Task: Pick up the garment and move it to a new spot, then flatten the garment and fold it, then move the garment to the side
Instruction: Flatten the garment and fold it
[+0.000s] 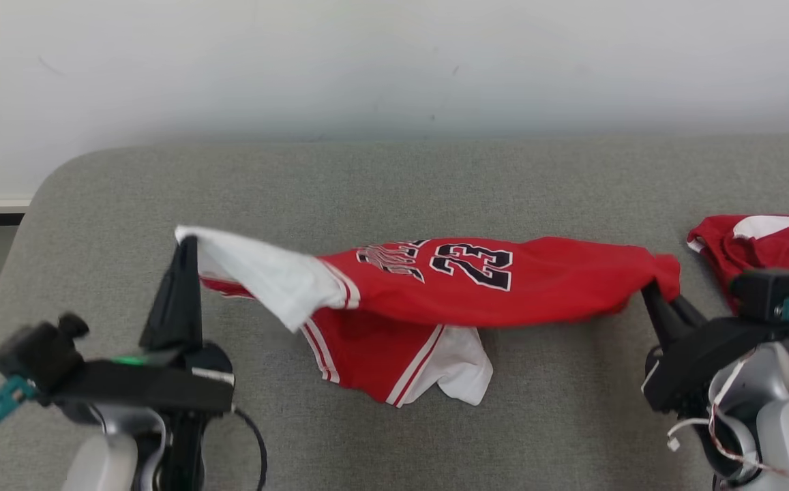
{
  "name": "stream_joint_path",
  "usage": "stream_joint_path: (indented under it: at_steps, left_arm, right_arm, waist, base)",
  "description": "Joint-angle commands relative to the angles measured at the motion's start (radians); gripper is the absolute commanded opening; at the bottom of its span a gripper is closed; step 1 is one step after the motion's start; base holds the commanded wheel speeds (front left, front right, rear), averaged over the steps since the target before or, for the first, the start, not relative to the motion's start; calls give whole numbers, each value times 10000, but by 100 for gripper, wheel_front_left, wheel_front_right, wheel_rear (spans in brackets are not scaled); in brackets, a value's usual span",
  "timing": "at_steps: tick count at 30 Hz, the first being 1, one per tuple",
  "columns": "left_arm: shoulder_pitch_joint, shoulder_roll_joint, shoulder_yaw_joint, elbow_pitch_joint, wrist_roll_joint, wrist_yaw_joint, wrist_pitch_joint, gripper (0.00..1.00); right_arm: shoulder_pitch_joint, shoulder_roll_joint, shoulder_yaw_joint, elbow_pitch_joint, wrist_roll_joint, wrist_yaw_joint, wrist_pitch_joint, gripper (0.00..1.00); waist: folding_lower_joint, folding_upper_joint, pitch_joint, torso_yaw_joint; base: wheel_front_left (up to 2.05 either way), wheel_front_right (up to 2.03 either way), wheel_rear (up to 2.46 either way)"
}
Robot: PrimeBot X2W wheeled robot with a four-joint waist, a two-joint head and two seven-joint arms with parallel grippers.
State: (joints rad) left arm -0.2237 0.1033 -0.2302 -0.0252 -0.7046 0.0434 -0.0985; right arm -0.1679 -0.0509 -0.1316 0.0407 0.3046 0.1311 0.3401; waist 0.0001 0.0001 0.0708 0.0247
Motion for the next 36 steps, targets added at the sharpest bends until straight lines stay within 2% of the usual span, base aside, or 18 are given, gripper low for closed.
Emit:
stream_joint_path:
  at_steps: [1,6,10,14,19,25,36]
  left_arm:
    - [-469,-5,88,-77,-40,12,-26,0]
    - [-1681,63,150,62,318,274,109,0]
    - [-2371,77,166,159,450,363,135,0]
    - [-3188,161,113,318,843,669,224,0]
    - [-4151,159,54,638,1056,737,314,0]
    - [-5496,266,-70,1100,1425,735,306,0]
    - [-7437,-20,-374,2051,1524,660,492,0]
  right_arm:
    - [-333,-189,25,-121,10,-4,103,0]
    - [-1023,-929,564,-295,138,-4,355,0]
    - [-1468,-1226,861,-285,286,-3,444,0]
    - [-2048,-1576,1287,-212,473,-3,562,0]
    - [-2830,-2191,1914,89,457,-4,648,0]
    - [-3716,-2412,2167,600,609,-4,465,0]
    - [-4699,-2307,2702,1692,1267,-4,209,0]
  waist:
    - [-1,-1,83,-45]
    - [-1,-1,189,-103]
    - [-1,-1,235,-153]
    - [-1,-1,358,-204]
    - [-1,-1,520,-202]
    - [-1,-1,665,-212]
    - [-1,-1,1424,-238]
  base:
    - [0,0,0]
    - [0,0,0]
    - [0,0,0]
    - [0,0,0]
    - [0,0,0]
    - [0,0,0]
    - [0,0,0]
